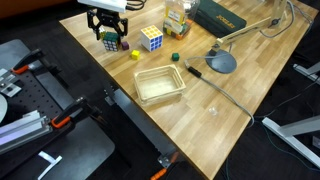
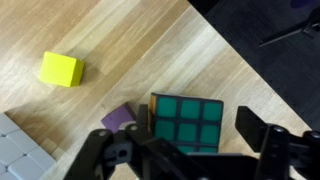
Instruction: Put the smaller Rubik's cube in the wooden box
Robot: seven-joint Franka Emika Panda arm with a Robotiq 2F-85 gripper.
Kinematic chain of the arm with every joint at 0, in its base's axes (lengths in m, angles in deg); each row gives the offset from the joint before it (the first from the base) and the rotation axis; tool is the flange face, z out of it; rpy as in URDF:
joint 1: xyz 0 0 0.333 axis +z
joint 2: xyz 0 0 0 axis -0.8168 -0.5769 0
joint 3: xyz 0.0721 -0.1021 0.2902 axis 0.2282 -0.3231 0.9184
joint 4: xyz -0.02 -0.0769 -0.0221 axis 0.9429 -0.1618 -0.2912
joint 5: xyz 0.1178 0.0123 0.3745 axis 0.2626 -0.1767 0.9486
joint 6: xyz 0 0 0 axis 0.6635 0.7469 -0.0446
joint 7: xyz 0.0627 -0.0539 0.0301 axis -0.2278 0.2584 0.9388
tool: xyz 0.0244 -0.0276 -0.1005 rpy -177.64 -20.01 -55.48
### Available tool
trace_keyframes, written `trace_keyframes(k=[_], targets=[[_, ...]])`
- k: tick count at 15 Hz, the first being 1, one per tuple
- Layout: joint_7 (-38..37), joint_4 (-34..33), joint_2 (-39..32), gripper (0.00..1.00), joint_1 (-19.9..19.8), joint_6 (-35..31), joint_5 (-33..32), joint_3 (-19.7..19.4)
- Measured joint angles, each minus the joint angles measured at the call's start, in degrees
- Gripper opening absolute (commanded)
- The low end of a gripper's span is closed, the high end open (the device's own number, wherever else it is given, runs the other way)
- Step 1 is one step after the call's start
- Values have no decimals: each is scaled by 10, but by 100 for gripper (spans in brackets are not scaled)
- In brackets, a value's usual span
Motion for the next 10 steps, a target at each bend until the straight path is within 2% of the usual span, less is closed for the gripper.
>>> trace_keyframes(k=[5,9,10], targets=[[0,-8,0,26,-8,12,2,2],[1,9,34,5,-31,9,18,9],[1,21,51,6,-37,8,27,11]])
